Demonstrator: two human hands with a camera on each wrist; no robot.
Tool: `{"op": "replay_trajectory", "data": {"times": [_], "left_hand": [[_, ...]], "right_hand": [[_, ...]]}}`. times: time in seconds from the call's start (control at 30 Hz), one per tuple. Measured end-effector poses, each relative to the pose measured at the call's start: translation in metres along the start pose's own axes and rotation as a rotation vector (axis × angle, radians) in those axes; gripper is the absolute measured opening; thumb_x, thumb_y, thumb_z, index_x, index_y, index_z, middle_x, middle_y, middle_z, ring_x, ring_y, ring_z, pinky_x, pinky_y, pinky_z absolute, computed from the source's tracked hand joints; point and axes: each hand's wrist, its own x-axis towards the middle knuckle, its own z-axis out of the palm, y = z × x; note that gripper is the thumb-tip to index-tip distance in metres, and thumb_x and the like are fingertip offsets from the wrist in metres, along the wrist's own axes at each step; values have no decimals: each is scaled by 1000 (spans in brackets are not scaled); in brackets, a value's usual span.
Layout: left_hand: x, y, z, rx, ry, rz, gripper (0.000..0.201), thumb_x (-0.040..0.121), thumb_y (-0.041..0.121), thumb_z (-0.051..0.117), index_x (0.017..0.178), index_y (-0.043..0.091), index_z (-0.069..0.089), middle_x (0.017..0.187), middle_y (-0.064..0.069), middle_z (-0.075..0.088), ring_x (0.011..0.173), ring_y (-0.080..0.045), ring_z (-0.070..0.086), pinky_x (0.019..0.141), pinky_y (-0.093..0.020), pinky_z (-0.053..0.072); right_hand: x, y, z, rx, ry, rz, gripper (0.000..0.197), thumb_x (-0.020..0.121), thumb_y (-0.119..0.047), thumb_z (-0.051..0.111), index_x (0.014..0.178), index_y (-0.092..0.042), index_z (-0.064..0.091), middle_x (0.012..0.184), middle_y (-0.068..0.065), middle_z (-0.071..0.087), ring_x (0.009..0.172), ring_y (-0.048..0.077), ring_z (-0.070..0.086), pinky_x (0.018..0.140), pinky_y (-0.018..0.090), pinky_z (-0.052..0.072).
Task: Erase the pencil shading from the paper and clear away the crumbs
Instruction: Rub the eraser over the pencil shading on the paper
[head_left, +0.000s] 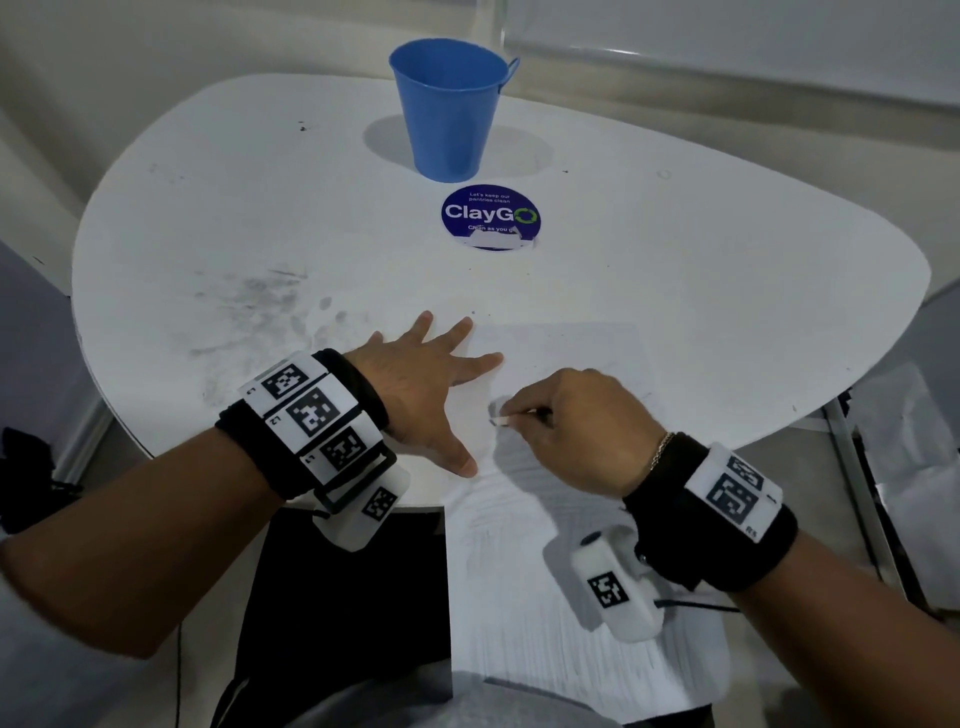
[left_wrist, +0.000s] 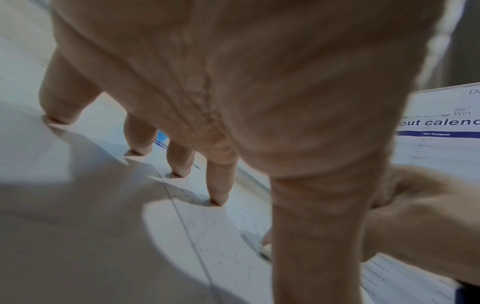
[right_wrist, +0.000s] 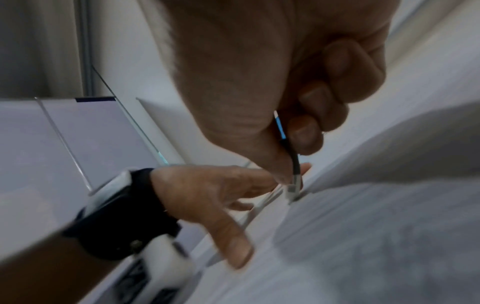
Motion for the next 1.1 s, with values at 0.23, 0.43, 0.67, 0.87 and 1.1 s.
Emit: {"op": "replay_trajectory", "data": {"times": [0.23,0.43,0.67,0.87,1.1], "left_hand": [[1,-2,1,5,-1,3,121,67,77,73,152,57,-11,163,16,-29,151,-21,-28,123,-58,-1],[2,-2,1,-2,-5,5,121,67,78,72,152,57,-11,163,16,-29,151,-21,-28,123,-59,-1],[0,-1,0,6,-7,1,121,68,77,72,153,56,-11,163,15,-29,151,-22,-28,123,-58,-1],[1,-1,0,11,-10,1,121,68,77,72,153,56,-12,163,15,-29,151,-22,-28,123,-59,-1],[0,-2,0,3,-10,6,121,68,77,73,152,56,-11,162,15,-29,151,-21,-29,123,-59,-2]], "right_hand": [[0,0,5,-8,26,1,23,96,-27,55,102,-28,76,92,-8,75,86,20,68,80,32,53],[10,17,-7,6,118,114,22,95,-25,57,101,-30,77,101,-10,75,96,21,67,85,35,54],[6,6,-2,34,39,38,22,96,-27,57,106,-32,76,102,-19,72,89,10,65,85,30,52],[1,2,2,15,5,-11,21,96,-25,56,101,-29,77,90,-12,74,81,13,66,78,29,52],[10,16,-8,16,114,95,20,94,-23,57,98,-23,78,93,-9,75,90,19,67,81,34,54]]}}
